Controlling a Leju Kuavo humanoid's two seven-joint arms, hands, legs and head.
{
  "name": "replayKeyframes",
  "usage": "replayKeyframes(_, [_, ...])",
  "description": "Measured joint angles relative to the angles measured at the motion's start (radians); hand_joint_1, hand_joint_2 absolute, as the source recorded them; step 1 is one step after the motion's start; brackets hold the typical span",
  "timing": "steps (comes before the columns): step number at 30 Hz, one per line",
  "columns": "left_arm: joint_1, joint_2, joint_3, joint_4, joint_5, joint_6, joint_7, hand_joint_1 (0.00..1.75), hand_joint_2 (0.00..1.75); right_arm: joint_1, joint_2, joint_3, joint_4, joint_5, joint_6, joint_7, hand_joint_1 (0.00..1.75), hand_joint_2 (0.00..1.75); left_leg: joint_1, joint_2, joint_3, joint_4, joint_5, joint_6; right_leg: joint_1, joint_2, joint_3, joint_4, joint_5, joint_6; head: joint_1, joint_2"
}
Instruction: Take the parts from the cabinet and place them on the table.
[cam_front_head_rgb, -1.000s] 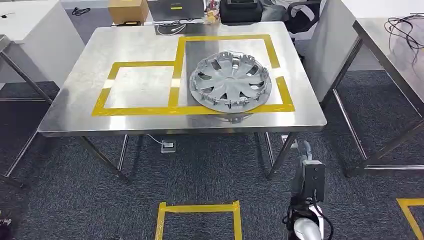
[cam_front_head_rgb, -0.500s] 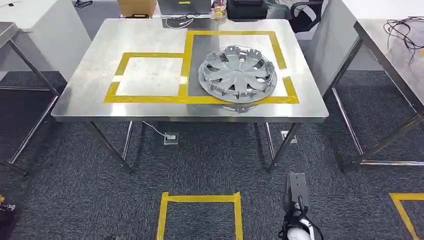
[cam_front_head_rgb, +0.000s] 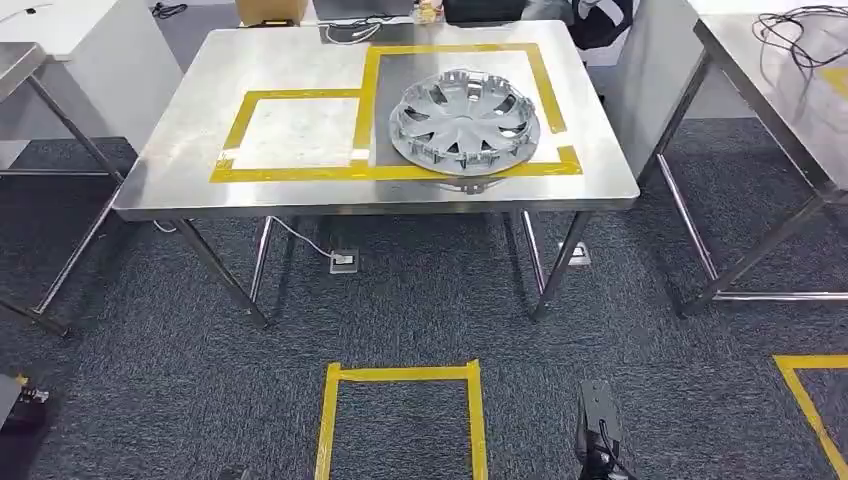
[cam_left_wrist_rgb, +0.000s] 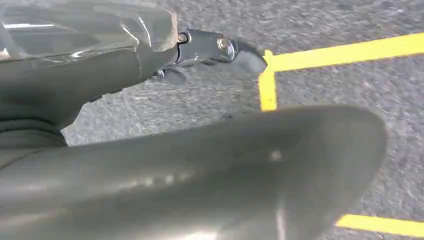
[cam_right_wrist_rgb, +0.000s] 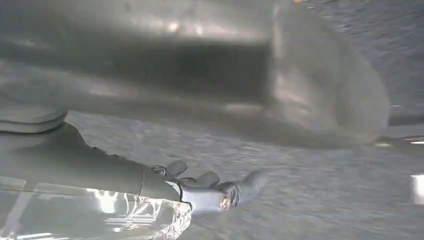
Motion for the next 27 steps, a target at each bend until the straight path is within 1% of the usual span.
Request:
replayKeyframes(1, [-0.002, 0.002, -0.002, 0.000, 0.001, 0.000, 0.000, 0.00, 0.00, -0.002, 0.000, 0.000, 0.023, -0.003, 0.001, 0.000, 0.00, 0.00, 0.003, 0.000, -0.021, 0.083, -0.060, -0.007, 0.001, 0.000, -0.008, 0.001, 0.010, 0.000, 0.001, 0.000])
replayKeyframes(2, [-0.002, 0.002, -0.003, 0.000, 0.003, 0.000, 0.000, 0.00, 0.00, -0.002, 0.000, -0.001, 0.041, -0.007, 0.001, 0.001, 0.00, 0.00, 0.006, 0.000, -0.036, 0.153, -0.094, -0.012, 0.001, 0.000, -0.020, 0.002, 0.019, 0.001, 0.000, 0.000])
replayKeyframes(3, [-0.002, 0.001, -0.006, 0.000, 0.003, 0.001, 0.000, 0.00, 0.00, -0.002, 0.000, -0.003, 0.064, -0.009, 0.002, 0.003, 0.00, 0.00, 0.008, 0.000, -0.039, 0.202, -0.101, -0.015, 0.001, 0.000, -0.031, 0.003, 0.029, 0.003, 0.000, 0.000])
replayKeyframes(4, [-0.002, 0.001, -0.010, 0.000, 0.004, 0.003, 0.000, 0.00, 0.00, -0.002, 0.000, -0.006, 0.084, -0.011, 0.002, 0.004, 0.00, 0.00, 0.010, 0.000, -0.023, 0.205, -0.082, -0.015, 0.001, 0.000, -0.043, 0.003, 0.037, 0.006, 0.001, 0.000])
replayKeyframes(5, [-0.002, 0.001, -0.011, 0.000, 0.005, 0.005, 0.000, 0.00, 0.00, -0.002, 0.000, -0.007, 0.096, -0.013, 0.002, 0.005, 0.00, 0.00, 0.011, 0.000, 0.016, 0.164, -0.051, -0.014, 0.001, 0.000, -0.052, 0.004, 0.045, 0.009, 0.000, 0.000])
replayKeyframes(6, [-0.003, 0.001, -0.014, 0.000, 0.007, 0.008, 0.000, 0.00, 0.00, -0.003, 0.000, -0.007, 0.114, -0.014, 0.002, 0.007, 0.00, 0.00, 0.011, 0.000, 0.071, 0.091, -0.021, -0.010, 0.001, 0.000, -0.060, 0.004, 0.051, 0.012, 0.000, 0.000])
replayKeyframes(7, [-0.005, 0.001, -0.015, 0.000, 0.008, 0.010, 0.001, 0.00, 0.00, -0.004, 0.000, -0.007, 0.125, -0.013, 0.002, 0.007, 0.00, 0.00, 0.010, -0.001, 0.141, -0.007, -0.002, -0.003, 0.002, 0.001, -0.065, 0.004, 0.059, 0.015, 0.001, 0.000])
replayKeyframes(8, [-0.010, 0.003, -0.016, 0.000, 0.009, 0.011, 0.003, 0.00, 0.00, -0.006, 0.002, -0.007, 0.137, -0.010, 0.002, 0.011, 0.00, 0.00, 0.007, -0.004, 0.190, -0.090, -0.030, 0.007, 0.000, 0.001, -0.067, 0.004, 0.064, 0.020, 0.001, 0.000])
replayKeyframes(9, [-0.013, 0.002, -0.018, -0.001, 0.010, 0.012, 0.003, 0.00, 0.00, -0.009, 0.003, -0.007, 0.149, -0.007, 0.002, 0.013, 0.00, 0.00, 0.001, -0.004, 0.208, -0.113, -0.033, 0.010, 0.003, 0.001, -0.070, 0.003, 0.072, 0.029, 0.002, 0.000])
replayKeyframes(10, [-0.014, 0.002, -0.019, -0.001, 0.010, 0.013, 0.004, 0.00, 0.00, -0.014, 0.003, -0.007, 0.166, -0.004, 0.002, 0.018, 0.00, 0.00, -0.004, -0.005, 0.199, -0.107, -0.027, 0.017, 0.000, 0.000, -0.069, 0.001, 0.078, 0.036, 0.002, 0.000])
replayKeyframes(11, [-0.015, 0.002, -0.020, -0.001, 0.011, 0.015, 0.005, 0.00, 0.00, -0.017, 0.004, -0.007, 0.178, -0.003, 0.002, 0.023, 0.00, 0.00, -0.009, -0.004, 0.198, -0.108, -0.026, 0.021, -0.003, 0.000, -0.071, 0.000, 0.084, 0.042, -0.003, 0.000])
replayKeyframes(12, [-0.016, 0.003, -0.022, -0.001, 0.012, 0.018, 0.006, 0.00, 0.00, -0.016, 0.005, -0.007, 0.188, -0.002, 0.002, 0.027, 0.00, 0.00, -0.011, -0.004, 0.195, -0.112, -0.018, 0.031, -0.002, 0.001, -0.071, -0.007, 0.093, 0.050, 0.000, 0.000])
replayKeyframes(13, [-0.018, 0.003, -0.025, -0.001, 0.012, 0.018, 0.006, 0.00, 0.00, -0.016, 0.005, -0.007, 0.203, -0.002, 0.003, 0.032, 0.00, 0.00, 0.001, -0.001, 0.190, -0.133, 0.005, 0.045, -0.002, 0.000, -0.074, -0.004, 0.094, 0.054, -0.001, 0.000])
replayKeyframes(18, [-0.019, 0.002, -0.026, -0.001, 0.012, 0.018, 0.006, 0.00, 0.00, -0.016, 0.005, -0.007, 0.208, -0.002, 0.003, 0.032, 0.00, 0.00, 0.002, 0.001, 0.188, -0.134, 0.008, 0.045, -0.004, 0.000, -0.077, 0.000, 0.090, 0.052, 0.000, 0.000])
replayKeyframes(19, [-0.021, -0.001, -0.028, -0.002, 0.012, 0.018, 0.008, 0.00, 0.00, -0.016, 0.005, -0.007, 0.219, -0.002, 0.006, 0.035, 0.00, 0.00, -0.002, 0.002, 0.182, -0.140, 0.018, 0.049, -0.001, 0.001, -0.089, 0.018, 0.062, 0.048, 0.001, 0.000])
replayKeyframes(20, [-0.023, -0.001, -0.029, -0.003, 0.012, 0.019, 0.008, 0.00, 0.00, -0.016, 0.005, -0.007, 0.229, -0.002, 0.009, 0.039, 0.00, 0.00, -0.002, 0.001, 0.171, -0.139, 0.027, 0.058, -0.001, 0.001, -0.105, 0.058, 0.020, 0.040, 0.004, 0.000])
replayKeyframes(21, [-0.024, -0.002, -0.031, -0.003, 0.012, 0.019, 0.009, 0.00, 0.00, -0.016, 0.005, -0.007, 0.242, -0.003, 0.010, 0.039, 0.00, 0.00, -0.004, 0.002, 0.151, -0.139, 0.041, 0.061, -0.001, 0.001, -0.141, 0.165, -0.053, 0.033, 0.004, 0.000])
replayKeyframes(22, [-0.024, -0.003, -0.035, -0.003, 0.012, 0.019, 0.013, 0.00, 0.00, -0.015, 0.003, -0.007, 0.273, -0.006, 0.018, 0.041, 0.00, 0.00, -0.007, 0.005, 0.100, -0.135, 0.081, 0.058, -0.002, 0.001, -0.140, 0.287, -0.065, 0.063, 0.003, 0.000])
replayKeyframes(23, [-0.024, -0.004, -0.036, -0.003, 0.012, 0.019, 0.013, 0.00, 0.00, -0.015, 0.003, -0.007, 0.279, -0.006, 0.018, 0.040, 0.00, 0.00, -0.007, 0.005, 0.088, -0.132, 0.089, 0.055, -0.002, 0.001, -0.093, 0.224, -0.036, 0.073, 0.003, 0.000])
replayKeyframes(24, [-0.024, -0.005, -0.038, -0.003, 0.012, 0.019, 0.013, 0.00, 0.00, -0.016, 0.002, -0.007, 0.282, -0.006, 0.018, 0.040, 0.00, 0.00, -0.007, 0.005, 0.076, -0.127, 0.095, 0.051, -0.002, 0.001, -0.032, 0.134, -0.014, 0.076, 0.003, 0.000])
replayKeyframes(25, [-0.025, -0.006, -0.040, -0.003, 0.012, 0.019, 0.013, 0.00, 0.00, -0.019, 0.001, -0.007, 0.285, -0.006, 0.019, 0.041, 0.00, 0.00, -0.007, 0.006, 0.066, -0.116, 0.100, 0.045, -0.001, 0.000, 0.038, 0.030, -0.021, 0.069, 0.003, 0.000])
replayKeyframes(26, [-0.025, -0.006, -0.041, -0.003, 0.012, 0.019, 0.014, 0.00, 0.00, -0.021, 0.001, -0.007, 0.287, -0.006, 0.020, 0.040, 0.00, 0.00, -0.013, 0.007, 0.053, -0.105, 0.103, 0.041, 0.005, 0.003, 0.066, -0.025, -0.043, 0.055, 0.005, 0.000])
replayKeyframes(27, [-0.025, -0.006, -0.042, -0.003, 0.012, 0.020, 0.015, 0.00, 0.00, -0.020, 0.002, -0.007, 0.291, -0.005, 0.020, 0.040, 0.00, 0.00, -0.012, 0.007, 0.053, -0.105, 0.111, 0.033, 0.006, 0.003, 0.048, -0.011, -0.035, 0.048, 0.000, 0.000])
